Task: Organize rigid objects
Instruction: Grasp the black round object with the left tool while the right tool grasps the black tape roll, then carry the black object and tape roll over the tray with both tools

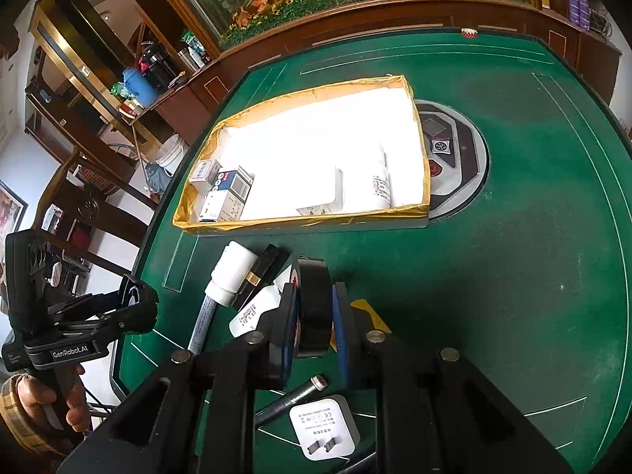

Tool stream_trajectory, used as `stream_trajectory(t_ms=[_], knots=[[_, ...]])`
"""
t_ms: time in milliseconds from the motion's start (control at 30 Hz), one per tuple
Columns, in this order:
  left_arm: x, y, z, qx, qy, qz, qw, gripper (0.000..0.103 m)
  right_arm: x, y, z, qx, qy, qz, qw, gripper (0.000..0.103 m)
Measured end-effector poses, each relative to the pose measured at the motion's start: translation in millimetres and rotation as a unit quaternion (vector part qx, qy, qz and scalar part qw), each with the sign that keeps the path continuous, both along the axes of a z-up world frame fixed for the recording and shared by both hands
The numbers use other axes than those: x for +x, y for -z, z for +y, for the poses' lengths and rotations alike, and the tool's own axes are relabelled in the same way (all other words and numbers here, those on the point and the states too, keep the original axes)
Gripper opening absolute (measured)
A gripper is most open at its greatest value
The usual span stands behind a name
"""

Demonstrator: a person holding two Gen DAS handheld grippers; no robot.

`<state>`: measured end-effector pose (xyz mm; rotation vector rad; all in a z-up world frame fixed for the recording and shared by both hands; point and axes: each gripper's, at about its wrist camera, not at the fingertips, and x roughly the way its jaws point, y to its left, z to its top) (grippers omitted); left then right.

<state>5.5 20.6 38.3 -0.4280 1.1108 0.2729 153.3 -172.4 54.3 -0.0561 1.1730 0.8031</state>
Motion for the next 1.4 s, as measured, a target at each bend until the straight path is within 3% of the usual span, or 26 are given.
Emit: stream_trajectory(t_ms=[700, 1400], knots=[[33, -8, -6, -0.006, 0.038, -0.006, 0.9992, 0.074, 9, -6, 6, -0.005, 0.004, -0.007, 1.000, 0.017], [110, -18, -2, 0.004, 0.085, -0.019, 0.9962, 0.074, 39, -26, 4, 0.000, 0.044, -0.033, 0.998, 0.017]])
